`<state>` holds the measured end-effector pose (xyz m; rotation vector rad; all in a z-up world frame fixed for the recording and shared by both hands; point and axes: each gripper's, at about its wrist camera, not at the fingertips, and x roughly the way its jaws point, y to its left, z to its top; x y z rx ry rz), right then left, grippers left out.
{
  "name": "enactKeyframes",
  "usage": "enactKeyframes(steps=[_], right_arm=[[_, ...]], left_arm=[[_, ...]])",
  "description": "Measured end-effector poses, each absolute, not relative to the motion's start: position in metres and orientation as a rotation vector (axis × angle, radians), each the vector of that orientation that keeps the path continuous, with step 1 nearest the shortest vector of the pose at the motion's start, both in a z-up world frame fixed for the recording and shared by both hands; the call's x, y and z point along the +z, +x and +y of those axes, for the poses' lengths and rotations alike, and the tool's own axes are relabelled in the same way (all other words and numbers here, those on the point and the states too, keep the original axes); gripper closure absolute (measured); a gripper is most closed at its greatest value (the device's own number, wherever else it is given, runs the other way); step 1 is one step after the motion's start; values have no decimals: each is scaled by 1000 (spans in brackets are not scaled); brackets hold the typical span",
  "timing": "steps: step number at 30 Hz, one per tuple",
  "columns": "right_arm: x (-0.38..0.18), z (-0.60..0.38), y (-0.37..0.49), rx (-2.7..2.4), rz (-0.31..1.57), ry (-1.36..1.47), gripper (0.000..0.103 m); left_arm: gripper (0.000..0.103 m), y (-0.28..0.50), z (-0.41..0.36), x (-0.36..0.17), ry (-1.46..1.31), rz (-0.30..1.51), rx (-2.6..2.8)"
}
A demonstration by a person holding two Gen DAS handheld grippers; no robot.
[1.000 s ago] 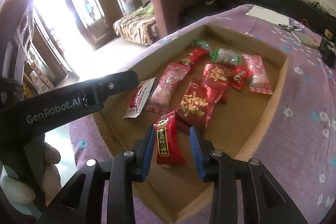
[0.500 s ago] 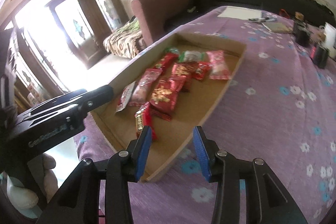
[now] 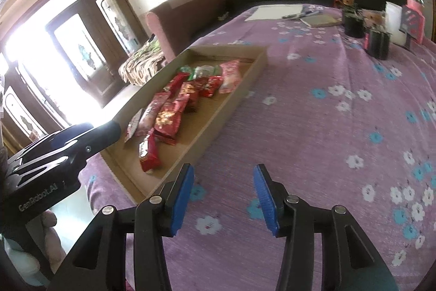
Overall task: Organize snacks
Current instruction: 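Grasp the cream wrapped candy with the right tool while the left tool approaches another white-and-red sachet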
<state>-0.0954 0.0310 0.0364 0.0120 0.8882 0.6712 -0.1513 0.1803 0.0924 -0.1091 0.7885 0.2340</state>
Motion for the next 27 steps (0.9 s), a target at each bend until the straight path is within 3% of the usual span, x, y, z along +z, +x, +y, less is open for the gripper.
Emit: enactKeyframes(steps=[6, 10, 20, 27], right_arm=[[28, 1, -85, 615, 900, 51, 55], [28, -36, -73, 544, 892, 104, 55], [49, -210, -2, 67, 784, 237, 55], [33, -260, 71, -80, 870, 307, 53]], left_arm=[[42, -144, 161, 90, -222, 831, 43], [29, -135, 140, 82, -256, 884, -60], [29, -129, 106, 68, -311, 881, -207], [29, -121, 104, 54, -338, 981, -234]])
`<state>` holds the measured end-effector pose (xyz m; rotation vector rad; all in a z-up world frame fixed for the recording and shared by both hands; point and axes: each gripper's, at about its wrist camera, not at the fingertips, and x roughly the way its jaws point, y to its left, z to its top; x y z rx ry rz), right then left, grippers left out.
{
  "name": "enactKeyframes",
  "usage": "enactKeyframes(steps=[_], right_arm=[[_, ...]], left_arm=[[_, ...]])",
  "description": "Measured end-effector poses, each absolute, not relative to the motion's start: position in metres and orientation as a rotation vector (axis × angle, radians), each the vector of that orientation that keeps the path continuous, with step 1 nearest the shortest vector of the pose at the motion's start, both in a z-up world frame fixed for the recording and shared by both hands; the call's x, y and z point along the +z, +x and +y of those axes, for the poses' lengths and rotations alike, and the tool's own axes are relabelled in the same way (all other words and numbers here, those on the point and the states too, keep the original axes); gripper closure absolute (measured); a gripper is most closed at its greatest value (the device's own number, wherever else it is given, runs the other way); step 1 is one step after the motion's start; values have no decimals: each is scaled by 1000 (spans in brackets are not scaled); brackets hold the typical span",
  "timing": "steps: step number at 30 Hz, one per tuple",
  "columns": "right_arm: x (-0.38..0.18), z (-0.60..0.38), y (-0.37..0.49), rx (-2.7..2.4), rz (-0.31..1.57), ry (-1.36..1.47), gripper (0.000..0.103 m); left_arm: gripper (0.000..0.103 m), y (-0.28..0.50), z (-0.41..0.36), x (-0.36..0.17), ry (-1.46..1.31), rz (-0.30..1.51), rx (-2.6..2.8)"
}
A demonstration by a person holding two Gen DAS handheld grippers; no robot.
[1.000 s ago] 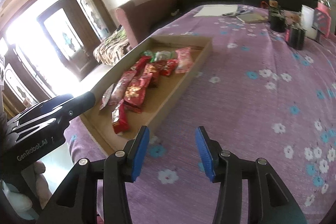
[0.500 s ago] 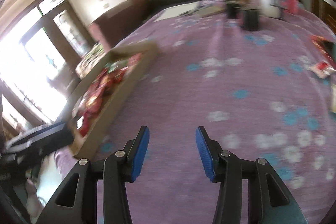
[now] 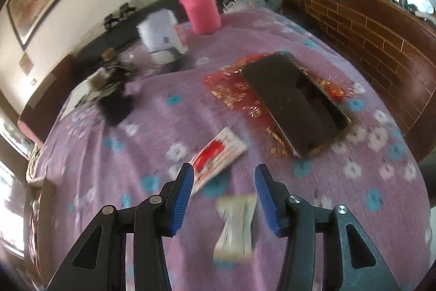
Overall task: Organize snacks
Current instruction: 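Grasp the cream wrapped candy with the right tool while the left tool approaches another white-and-red sachet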
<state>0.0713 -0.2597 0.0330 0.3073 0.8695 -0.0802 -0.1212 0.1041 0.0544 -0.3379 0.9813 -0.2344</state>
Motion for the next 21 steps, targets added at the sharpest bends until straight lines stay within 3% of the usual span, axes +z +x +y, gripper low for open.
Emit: enactKeyframes(steps=[2, 4, 5, 8, 9, 10, 15, 17, 21], right_arm=[[27, -256, 88, -96, 899, 295, 56], [17, -250, 98, -95, 938, 295, 72], [18, -245, 98, -97, 928, 289, 72], [17, -217, 92, 17, 970, 279, 84], [15, -202, 87, 73, 997, 271, 93], [14, -193, 83, 113, 1011, 267, 94], [13, -134, 38, 521, 1088, 270, 94], [32, -151, 25, 524, 1009, 310, 92], [61, -225, 13, 157, 837, 258, 63]], left_arm=[[29, -123, 105, 55, -332, 983, -221], [29, -125, 108, 55, -335, 979, -212], [29, -125, 110, 55, -338, 977, -205], [29, -125, 113, 55, -346, 973, -193], [29, -124, 113, 55, -346, 974, -191], [29, -123, 113, 54, -347, 975, -193], [29, -123, 108, 51, -340, 991, -217], [29, -126, 111, 53, -332, 979, -219], [29, -125, 119, 53, -349, 967, -211]])
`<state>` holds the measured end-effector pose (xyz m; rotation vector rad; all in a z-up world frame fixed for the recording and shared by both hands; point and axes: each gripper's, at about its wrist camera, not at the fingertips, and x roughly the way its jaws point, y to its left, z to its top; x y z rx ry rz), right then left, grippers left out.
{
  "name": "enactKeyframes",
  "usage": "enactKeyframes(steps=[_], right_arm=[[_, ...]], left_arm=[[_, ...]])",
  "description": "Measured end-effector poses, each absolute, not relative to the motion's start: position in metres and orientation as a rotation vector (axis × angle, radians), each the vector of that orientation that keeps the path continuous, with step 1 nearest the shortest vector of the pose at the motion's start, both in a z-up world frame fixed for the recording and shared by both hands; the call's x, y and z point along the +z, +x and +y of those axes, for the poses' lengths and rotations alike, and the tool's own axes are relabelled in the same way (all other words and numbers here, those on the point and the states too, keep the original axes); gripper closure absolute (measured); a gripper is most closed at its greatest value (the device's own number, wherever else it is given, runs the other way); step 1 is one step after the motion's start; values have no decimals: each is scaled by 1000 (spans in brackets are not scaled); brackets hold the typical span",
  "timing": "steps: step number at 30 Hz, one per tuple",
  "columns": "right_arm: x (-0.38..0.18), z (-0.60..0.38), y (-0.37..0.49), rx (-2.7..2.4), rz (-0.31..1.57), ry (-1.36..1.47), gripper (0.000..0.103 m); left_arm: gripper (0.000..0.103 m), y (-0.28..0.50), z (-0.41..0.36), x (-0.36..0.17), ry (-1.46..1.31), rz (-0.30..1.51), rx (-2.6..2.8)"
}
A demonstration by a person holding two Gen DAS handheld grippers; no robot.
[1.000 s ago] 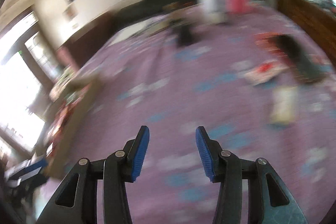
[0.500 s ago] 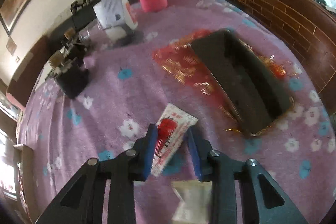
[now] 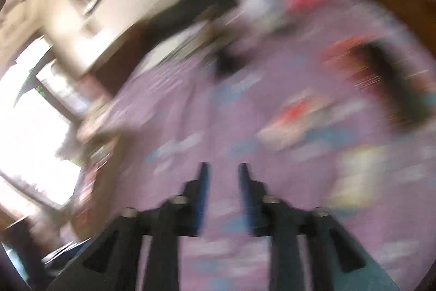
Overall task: Organize snacks
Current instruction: 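Grasp the cream wrapped candy with the right tool while the left tool approaches another white-and-red sachet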
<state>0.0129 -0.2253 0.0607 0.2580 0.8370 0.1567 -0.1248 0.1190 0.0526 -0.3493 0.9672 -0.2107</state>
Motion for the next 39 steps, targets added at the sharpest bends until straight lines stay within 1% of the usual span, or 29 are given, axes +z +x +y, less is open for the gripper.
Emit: enactKeyframes(steps=[4, 14, 15, 17, 18, 22, 26, 30, 39], right_arm=[[44, -261, 6, 12, 881, 241, 63], [15, -245, 22, -21, 890, 158, 63], [13, -246, 25, -24, 883, 145, 67], [11, -248, 29, -28, 872, 138, 78], [11, -249, 27, -24, 871, 149, 81], [10, -265, 22, -14, 868, 233, 82], [11, -269, 20, -4, 877, 257, 82], [11, -278, 19, 11, 889, 318, 82], [9, -294, 19, 58, 911, 445, 82]], left_arm=[[29, -114, 111, 49, -339, 983, -221], [29, -70, 51, 91, -151, 926, -273], [29, -62, 44, 93, -128, 927, -276], [29, -45, 27, 94, -97, 932, -293], [29, -38, 18, 93, -85, 936, -300], [29, 3, -24, 81, -30, 964, -335], [29, 39, -65, 63, 1, 1008, -368], [30, 69, -108, 48, 97, 1012, -379], [30, 108, -149, 23, 206, 1025, -379]])
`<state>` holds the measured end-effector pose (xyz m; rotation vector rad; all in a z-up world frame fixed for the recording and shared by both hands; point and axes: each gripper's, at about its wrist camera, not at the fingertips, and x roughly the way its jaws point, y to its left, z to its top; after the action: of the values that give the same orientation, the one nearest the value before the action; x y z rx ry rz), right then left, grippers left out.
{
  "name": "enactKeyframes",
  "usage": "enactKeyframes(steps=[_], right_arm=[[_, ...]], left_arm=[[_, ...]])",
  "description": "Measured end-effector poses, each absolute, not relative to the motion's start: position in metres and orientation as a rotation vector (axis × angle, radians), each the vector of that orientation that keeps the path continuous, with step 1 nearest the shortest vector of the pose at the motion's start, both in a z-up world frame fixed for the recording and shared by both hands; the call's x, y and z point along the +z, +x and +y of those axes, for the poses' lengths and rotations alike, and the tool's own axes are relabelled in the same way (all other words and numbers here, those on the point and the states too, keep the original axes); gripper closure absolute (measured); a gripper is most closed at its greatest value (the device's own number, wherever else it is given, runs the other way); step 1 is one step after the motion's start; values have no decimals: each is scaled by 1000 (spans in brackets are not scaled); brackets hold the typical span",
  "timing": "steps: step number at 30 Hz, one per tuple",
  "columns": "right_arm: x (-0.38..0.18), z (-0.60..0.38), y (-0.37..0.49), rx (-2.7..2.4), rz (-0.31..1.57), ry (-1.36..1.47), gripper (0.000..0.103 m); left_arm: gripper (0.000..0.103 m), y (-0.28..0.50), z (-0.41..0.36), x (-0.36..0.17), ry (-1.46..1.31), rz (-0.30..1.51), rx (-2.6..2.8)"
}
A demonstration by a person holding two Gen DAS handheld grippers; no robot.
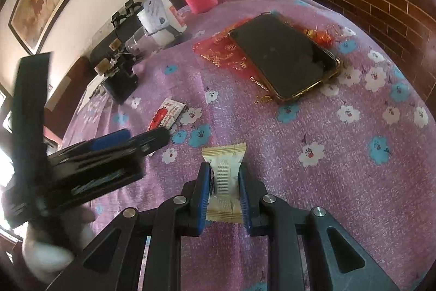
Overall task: Organize snacks
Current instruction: 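Grasp the cream wrapped candy with the right tool while the left tool approaches another white-and-red sachet, then grasp the white-and-red sachet with the left tool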
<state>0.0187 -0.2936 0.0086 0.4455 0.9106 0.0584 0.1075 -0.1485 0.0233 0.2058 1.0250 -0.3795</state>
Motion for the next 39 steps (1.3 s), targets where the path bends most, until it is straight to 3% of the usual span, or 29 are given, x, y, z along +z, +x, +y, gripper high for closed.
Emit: enactKeyframes(steps=[6, 8, 9, 28, 39], right_arm=[[8, -295, 18, 62, 908, 469, 82], [8, -295, 18, 60, 905, 468, 82], [8, -295, 17, 59, 904, 469, 82], [22, -294, 9, 107, 789, 477, 82], [20, -284, 9, 69, 780, 405, 82]], left_arm=[[31, 113, -162, 19, 266, 1011, -371], [56, 111, -163, 20, 248, 1008, -402], [75, 110, -164, 22, 253, 1005, -401], [75, 23, -76, 78, 4, 925, -433], [75, -50, 7, 80, -120, 882, -340]])
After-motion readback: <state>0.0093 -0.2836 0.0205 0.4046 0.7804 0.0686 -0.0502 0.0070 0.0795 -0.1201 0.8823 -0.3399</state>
